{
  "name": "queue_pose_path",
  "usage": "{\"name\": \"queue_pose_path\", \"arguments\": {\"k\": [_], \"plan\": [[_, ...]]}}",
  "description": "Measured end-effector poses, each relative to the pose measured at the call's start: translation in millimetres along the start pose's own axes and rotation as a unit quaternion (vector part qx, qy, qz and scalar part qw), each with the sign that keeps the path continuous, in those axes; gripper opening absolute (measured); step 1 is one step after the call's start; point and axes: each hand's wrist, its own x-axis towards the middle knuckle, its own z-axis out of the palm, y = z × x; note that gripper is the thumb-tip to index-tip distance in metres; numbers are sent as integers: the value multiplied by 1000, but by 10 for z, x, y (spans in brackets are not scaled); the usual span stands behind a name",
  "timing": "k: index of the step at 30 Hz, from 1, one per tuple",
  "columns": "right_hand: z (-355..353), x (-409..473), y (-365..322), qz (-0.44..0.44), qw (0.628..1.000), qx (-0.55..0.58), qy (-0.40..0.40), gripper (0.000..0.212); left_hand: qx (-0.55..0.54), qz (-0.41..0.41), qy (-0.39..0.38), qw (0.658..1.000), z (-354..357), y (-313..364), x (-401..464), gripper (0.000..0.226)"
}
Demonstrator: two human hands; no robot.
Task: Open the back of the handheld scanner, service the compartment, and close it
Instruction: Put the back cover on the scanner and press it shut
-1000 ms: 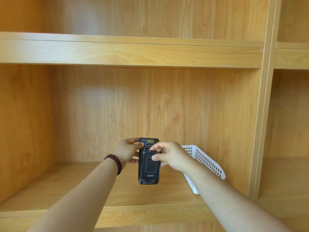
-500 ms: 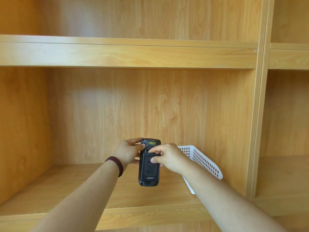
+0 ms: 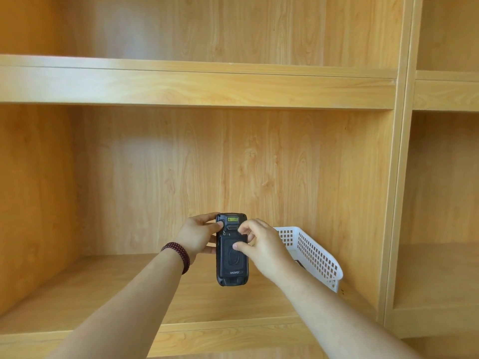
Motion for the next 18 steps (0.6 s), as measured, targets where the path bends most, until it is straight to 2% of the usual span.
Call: {"name": "queue_pose_path", "arguments": {"k": [6, 8, 10, 12, 14, 16, 18], "plan": [[109, -56, 39, 22, 998, 2, 61, 38, -15, 10, -3, 1000, 21, -15, -26, 36], [142, -47, 47, 68, 994, 28, 85, 49, -18, 11, -5, 1000, 19, -29, -23, 35], [151, -30, 56, 161, 978, 112, 65, 53, -23, 12, -2, 1000, 14, -36, -15, 35], [147, -14, 70, 249, 925, 286, -11, 46, -33, 12, -2, 999, 6, -34, -2, 35], [144, -31, 98, 288, 861, 414, -70, 33, -38, 15, -4, 999, -2, -28, 15, 36], [144, -39, 96, 300, 824, 474, -77, 27, -39, 24, -6, 999, -5, -22, 30, 37], [156, -33, 76, 307, 808, 499, -62, 25, -46, 33, -14, 998, -16, -28, 35, 39]]}}
